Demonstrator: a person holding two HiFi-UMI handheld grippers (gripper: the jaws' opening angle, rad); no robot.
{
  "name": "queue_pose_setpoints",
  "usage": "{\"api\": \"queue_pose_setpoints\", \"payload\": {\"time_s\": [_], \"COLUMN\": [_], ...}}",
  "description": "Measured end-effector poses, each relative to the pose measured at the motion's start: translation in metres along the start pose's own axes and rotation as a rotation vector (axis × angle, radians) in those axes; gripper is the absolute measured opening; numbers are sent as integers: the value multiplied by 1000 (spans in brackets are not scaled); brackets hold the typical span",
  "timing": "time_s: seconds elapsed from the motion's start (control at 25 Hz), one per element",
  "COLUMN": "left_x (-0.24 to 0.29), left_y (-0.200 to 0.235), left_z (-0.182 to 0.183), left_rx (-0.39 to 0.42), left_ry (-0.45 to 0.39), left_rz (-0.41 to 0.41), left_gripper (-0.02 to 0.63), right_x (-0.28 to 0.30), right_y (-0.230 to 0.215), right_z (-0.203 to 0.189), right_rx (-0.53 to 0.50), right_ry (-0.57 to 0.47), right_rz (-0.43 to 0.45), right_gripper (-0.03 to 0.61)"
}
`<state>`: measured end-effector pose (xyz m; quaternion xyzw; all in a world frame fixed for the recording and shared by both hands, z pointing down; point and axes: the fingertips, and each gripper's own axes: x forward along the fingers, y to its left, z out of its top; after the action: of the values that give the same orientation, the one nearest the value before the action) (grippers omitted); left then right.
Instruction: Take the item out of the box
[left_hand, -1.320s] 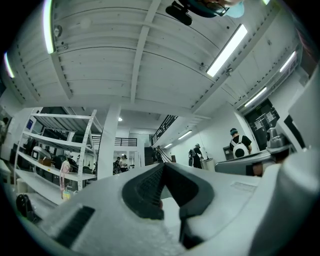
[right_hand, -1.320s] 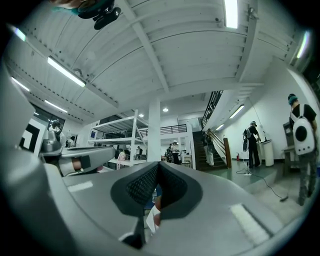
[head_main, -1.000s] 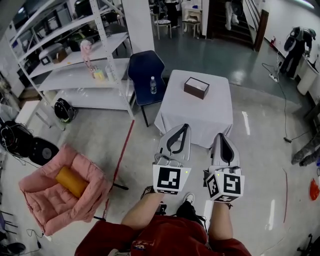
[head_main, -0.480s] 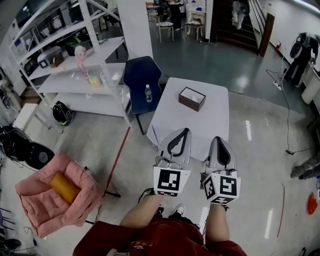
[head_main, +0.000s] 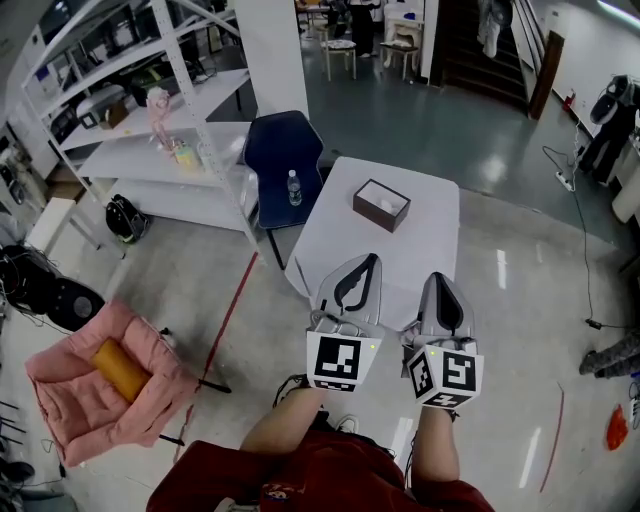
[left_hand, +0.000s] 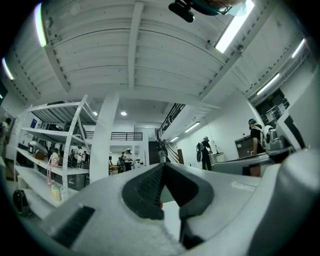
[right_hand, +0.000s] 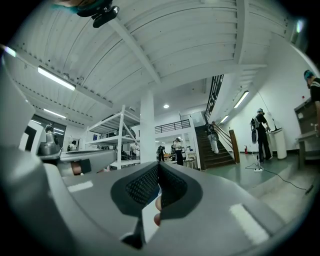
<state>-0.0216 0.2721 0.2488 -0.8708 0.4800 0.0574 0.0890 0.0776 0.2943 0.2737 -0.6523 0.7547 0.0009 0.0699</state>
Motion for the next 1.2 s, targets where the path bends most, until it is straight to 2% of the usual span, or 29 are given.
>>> {"api": "queue_pose_setpoints", "payload": {"time_s": [0.48,0.8,1.2], "left_x": [53,113,191], "left_y": [44,106,202], "left_z": [-18,-31,-50], "left_rx": [-17,9,-25], "left_ry": [-1,-2,14], "left_rz": [29,6,-14], "left_gripper": [0,0,0], "right_x": [78,168,287], "right_y": [-1,17,38], "right_z": [-10,-10,-16], "right_rx": [-20,-43,-64], "right_ry": [10,2,16], "right_rz": [40,48,26], "right_gripper": [2,2,2]}}
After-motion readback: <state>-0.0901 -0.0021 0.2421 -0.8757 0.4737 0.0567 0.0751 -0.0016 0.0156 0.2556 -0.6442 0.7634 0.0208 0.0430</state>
